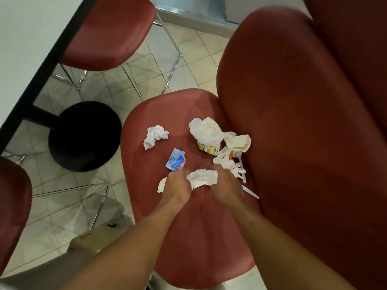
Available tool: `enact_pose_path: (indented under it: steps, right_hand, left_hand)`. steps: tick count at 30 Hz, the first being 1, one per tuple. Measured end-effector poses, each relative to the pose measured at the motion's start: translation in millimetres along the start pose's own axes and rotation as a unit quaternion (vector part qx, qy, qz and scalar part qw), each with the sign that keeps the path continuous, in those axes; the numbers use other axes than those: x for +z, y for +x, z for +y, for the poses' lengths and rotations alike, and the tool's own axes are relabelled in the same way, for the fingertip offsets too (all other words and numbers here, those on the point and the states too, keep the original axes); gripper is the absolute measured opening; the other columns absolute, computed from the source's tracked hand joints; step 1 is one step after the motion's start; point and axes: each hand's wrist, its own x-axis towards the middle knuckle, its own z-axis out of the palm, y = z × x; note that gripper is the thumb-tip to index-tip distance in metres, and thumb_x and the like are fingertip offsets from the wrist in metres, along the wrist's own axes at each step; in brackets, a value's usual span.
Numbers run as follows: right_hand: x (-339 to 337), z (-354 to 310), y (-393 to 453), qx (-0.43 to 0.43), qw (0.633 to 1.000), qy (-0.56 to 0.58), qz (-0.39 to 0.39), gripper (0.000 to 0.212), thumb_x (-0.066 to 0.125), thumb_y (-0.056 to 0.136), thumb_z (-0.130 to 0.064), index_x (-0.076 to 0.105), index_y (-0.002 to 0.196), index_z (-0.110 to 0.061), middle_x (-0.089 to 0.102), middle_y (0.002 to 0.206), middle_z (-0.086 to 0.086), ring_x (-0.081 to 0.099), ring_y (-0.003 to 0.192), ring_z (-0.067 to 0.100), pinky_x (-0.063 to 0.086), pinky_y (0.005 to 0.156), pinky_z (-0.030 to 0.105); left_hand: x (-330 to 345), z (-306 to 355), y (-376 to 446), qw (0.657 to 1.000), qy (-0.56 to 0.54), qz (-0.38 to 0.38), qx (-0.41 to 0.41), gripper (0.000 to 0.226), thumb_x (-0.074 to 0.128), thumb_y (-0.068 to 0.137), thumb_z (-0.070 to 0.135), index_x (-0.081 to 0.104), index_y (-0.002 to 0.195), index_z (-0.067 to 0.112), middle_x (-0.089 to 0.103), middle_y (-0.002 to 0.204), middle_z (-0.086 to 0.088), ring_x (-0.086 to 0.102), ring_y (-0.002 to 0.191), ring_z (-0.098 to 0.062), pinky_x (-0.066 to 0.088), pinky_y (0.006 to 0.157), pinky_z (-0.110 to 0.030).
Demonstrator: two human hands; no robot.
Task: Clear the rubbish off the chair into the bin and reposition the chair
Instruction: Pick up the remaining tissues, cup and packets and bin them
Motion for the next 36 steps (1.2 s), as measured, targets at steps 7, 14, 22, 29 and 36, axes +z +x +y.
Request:
enact_pose_path:
  steps: [7, 14, 22, 29, 36]
  right_hand:
    - [24, -8, -10, 0.005, 0.993, -0.12, -0.008, 0.07, 0.056, 0.085, -0.007, 0.027, 0.144, -0.03, 0.029, 0.14, 0.012, 0.046, 0.122, 0.031, 0.047, 0.087, 0.04]
    - [51, 4, -9, -0.016, 0.997, -0.081, -0.003, 0.04, 0.053, 0.085, -0.012, 0.054, 0.122, -0.025, 0.041, 0.128, 0.01, 0.055, 0.109, 0.034, 0.05, 0.086, 0.041]
    - [32, -23, -35, -0.003, 1.0, -0.015, 0.0, 0.046, 0.062, 0.084, -0.024, 0.053, 0.128, -0.028, 0.044, 0.129, 0.012, 0.054, 0.113, 0.035, 0.046, 0.098, 0.042]
    - [13, -64, -77, -0.055, 0.998, 0.003, 0.012, 0.04, 0.066, 0.078, -0.018, 0.06, 0.118, -0.021, 0.055, 0.113, 0.011, 0.058, 0.096, 0.028, 0.05, 0.087, 0.038]
    - [40, -118, -136, -0.101, 0.995, -0.003, -0.018, 0.014, 0.064, 0.08, -0.019, 0.067, 0.093, -0.016, 0.067, 0.087, 0.003, 0.064, 0.08, 0.022, 0.05, 0.069, 0.032]
  left_hand:
    - [-25, -28, -38, 0.999, -0.035, 0.024, -0.02, 0.027, 0.055, 0.082, 0.003, 0.07, 0.102, 0.013, 0.068, 0.096, -0.006, 0.061, 0.086, -0.027, 0.044, 0.074, -0.027]
    - [-21, -64, -50, 0.998, -0.018, 0.028, -0.061, 0.024, 0.052, 0.079, 0.002, 0.043, 0.06, 0.013, 0.042, 0.055, 0.001, 0.043, 0.061, -0.027, 0.03, 0.057, -0.03]
    - [-34, -75, -77, 0.997, -0.041, 0.057, -0.038, 0.017, 0.054, 0.081, 0.01, 0.071, 0.084, 0.012, 0.068, 0.075, -0.005, 0.061, 0.071, -0.025, 0.047, 0.065, -0.035]
    - [-68, -93, -132, 0.987, -0.11, 0.098, -0.07, 0.016, 0.059, 0.081, 0.007, 0.074, 0.083, 0.013, 0.07, 0.077, -0.005, 0.058, 0.069, -0.02, 0.038, 0.058, -0.024]
    - [-96, -160, -197, 0.967, -0.183, 0.129, -0.119, 0.009, 0.066, 0.077, 0.016, 0.069, 0.069, 0.016, 0.062, 0.061, -0.001, 0.053, 0.057, -0.016, 0.034, 0.049, -0.023]
